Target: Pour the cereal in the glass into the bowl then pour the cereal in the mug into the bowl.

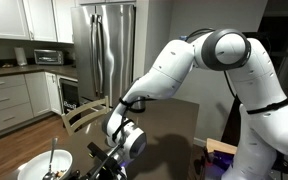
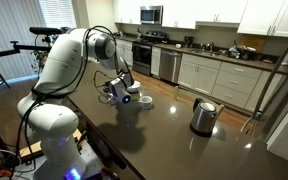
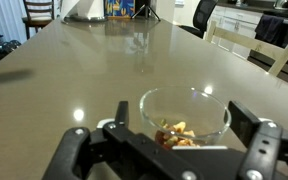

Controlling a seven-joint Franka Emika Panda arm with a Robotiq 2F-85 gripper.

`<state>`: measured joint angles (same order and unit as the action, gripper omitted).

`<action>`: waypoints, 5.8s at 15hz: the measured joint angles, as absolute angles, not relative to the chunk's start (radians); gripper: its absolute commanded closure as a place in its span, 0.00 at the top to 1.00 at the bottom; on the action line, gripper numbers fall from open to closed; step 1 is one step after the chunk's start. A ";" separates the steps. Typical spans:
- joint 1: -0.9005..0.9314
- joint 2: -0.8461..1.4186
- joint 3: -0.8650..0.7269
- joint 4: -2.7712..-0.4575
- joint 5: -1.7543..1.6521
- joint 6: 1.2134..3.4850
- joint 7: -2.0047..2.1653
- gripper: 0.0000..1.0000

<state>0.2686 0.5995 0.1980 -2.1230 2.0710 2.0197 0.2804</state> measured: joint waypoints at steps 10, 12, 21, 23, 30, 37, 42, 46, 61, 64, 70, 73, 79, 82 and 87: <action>0.281 0.600 0.220 -2.123 2.064 2.020 0.328 1.00; 0.282 0.602 0.222 -2.123 2.059 2.020 0.330 1.00; 0.304 0.610 0.223 -2.121 2.026 2.017 0.331 0.60; 0.304 0.610 0.223 -2.121 2.025 2.017 0.331 0.60; 0.305 0.568 0.222 -2.121 2.010 2.028 0.330 0.60; 0.305 0.472 0.221 -2.125 1.984 2.060 0.330 0.60; 0.305 0.442 0.210 -2.107 1.913 2.104 0.315 0.60; 0.305 0.443 0.202 -2.071 1.877 2.131 0.292 0.60; 0.306 0.458 0.159 -1.989 1.764 2.280 0.106 0.60; 0.306 0.468 0.159 -1.976 1.764 2.292 0.064 0.60; 0.307 0.473 0.160 -1.946 1.762 2.295 0.036 0.60; 0.313 0.473 0.160 -1.928 1.748 2.334 0.017 0.60; 0.342 0.473 0.160 -1.914 1.656 2.479 -0.026 0.60; 0.343 0.473 0.168 -1.914 1.656 2.481 -0.032 0.85; 0.342 0.479 0.168 -1.915 1.656 2.482 -0.032 0.60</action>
<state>0.3423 0.4788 0.1679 -1.9149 1.6561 2.4819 -0.0324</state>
